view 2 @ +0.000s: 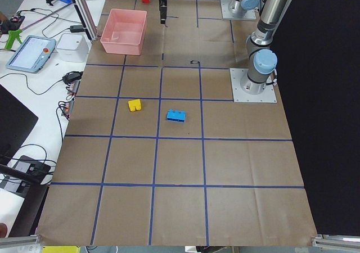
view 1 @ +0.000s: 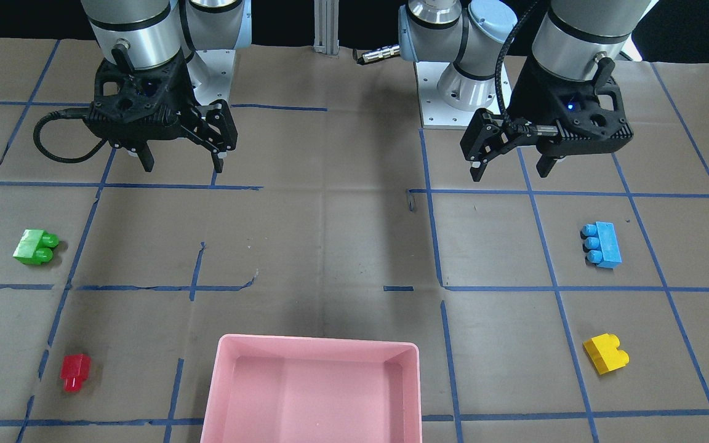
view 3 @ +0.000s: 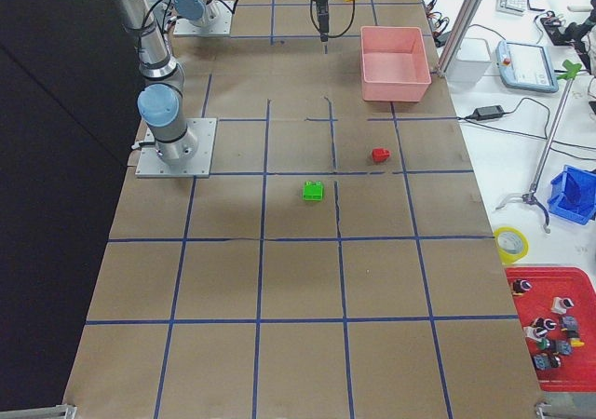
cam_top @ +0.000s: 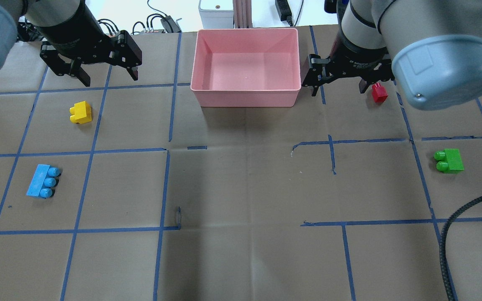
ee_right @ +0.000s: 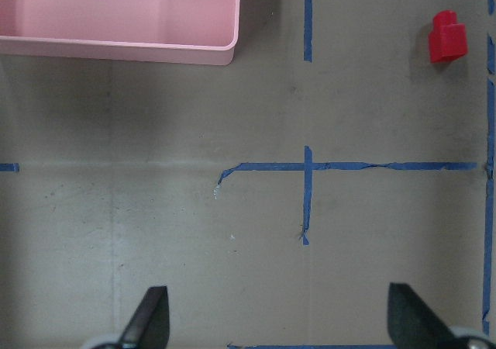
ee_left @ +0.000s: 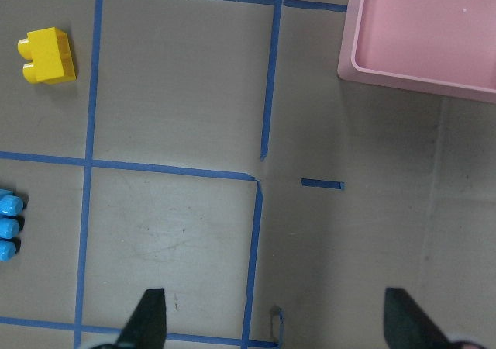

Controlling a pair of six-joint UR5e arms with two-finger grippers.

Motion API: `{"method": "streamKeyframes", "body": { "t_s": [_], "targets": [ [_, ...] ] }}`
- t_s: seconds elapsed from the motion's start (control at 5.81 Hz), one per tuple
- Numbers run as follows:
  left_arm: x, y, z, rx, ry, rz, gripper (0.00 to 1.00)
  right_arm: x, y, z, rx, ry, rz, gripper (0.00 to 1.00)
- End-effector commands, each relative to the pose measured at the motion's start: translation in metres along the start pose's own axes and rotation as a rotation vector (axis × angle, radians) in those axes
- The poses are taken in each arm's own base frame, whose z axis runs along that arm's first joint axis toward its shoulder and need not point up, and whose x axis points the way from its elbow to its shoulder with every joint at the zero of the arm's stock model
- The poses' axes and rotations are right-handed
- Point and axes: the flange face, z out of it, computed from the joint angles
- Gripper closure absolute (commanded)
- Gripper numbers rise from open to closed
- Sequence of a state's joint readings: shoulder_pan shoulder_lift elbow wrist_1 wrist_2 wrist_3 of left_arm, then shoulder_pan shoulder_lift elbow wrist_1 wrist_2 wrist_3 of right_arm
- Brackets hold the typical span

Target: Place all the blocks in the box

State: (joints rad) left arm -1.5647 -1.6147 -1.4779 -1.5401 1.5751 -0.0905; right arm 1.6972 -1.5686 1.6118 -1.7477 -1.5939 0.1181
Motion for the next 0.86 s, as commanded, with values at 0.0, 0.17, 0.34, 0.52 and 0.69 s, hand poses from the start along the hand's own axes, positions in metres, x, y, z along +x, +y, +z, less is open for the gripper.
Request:
{"method": "streamKeyframes", "body": {
  "t_s": [0.0, 0.17, 0.34, 0.52, 0.69],
  "targets": [
    [0.000, 0.002, 0.001, -0.003, -0.001, 0.002, 0.00, 0.000, -0.001, 0.000, 0.001, 0.000, 0.001, 0.00],
    [-0.001, 0.002, 0.000, -0.001, -0.001, 0.002, 0.00, 0.000, -0.001, 0.002, -0.005, 0.002, 0.001, 0.00],
    [-0.006, 0.001, 0.000, -0.001, -0.001, -0.003, 0.00, 0.002, -0.001, 0.001, 0.003, 0.015, 0.001, 0.00],
    [-0.022, -0.003, 0.002, -0.006, -0.007, -0.014, 0.00, 0.006, -0.002, 0.000, 0.005, 0.017, 0.004, 0.00],
    [-0.052, -0.010, 0.002, -0.004, -0.007, -0.017, 0.00, 0.028, -0.007, 0.001, -0.013, 0.050, -0.022, 0.00]
  ]
}}
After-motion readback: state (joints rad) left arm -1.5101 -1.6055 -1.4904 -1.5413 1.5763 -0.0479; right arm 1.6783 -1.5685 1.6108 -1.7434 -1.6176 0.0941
